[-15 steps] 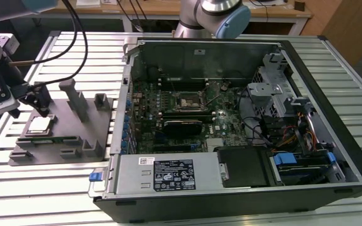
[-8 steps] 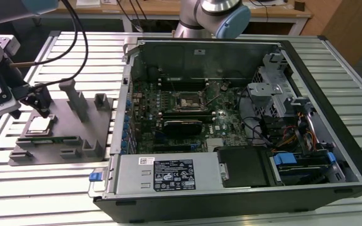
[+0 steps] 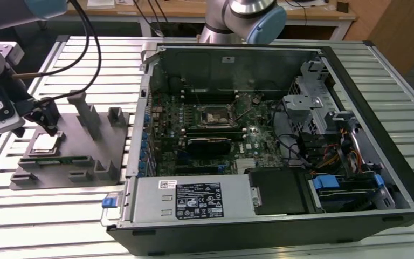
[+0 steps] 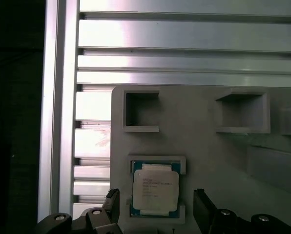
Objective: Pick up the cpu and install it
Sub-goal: 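Pick up the cpu and move it towards the insertion slot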
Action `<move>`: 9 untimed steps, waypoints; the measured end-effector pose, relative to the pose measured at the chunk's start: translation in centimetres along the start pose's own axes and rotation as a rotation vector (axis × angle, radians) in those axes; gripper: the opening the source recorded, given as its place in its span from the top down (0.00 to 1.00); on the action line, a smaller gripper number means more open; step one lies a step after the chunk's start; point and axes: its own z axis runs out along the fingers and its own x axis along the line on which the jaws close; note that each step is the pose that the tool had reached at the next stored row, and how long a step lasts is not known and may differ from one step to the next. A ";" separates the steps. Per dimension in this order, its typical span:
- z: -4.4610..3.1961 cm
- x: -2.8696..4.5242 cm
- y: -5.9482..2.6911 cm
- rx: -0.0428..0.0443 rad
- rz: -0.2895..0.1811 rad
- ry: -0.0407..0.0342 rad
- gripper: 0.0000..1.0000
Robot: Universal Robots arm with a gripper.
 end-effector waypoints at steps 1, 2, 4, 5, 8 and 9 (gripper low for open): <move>0.04 0.00 0.00 0.0000 0.000 0.0000 0.29; 0.07 0.00 0.00 0.0000 0.000 0.0000 0.29; 0.15 0.00 -0.01 0.0000 0.000 0.0000 0.29; 0.18 0.00 -0.01 -0.0001 0.000 0.0000 0.29; 0.30 0.00 -0.01 0.0000 0.000 0.0001 0.29; 0.33 0.00 -0.01 0.0000 0.000 0.0001 0.29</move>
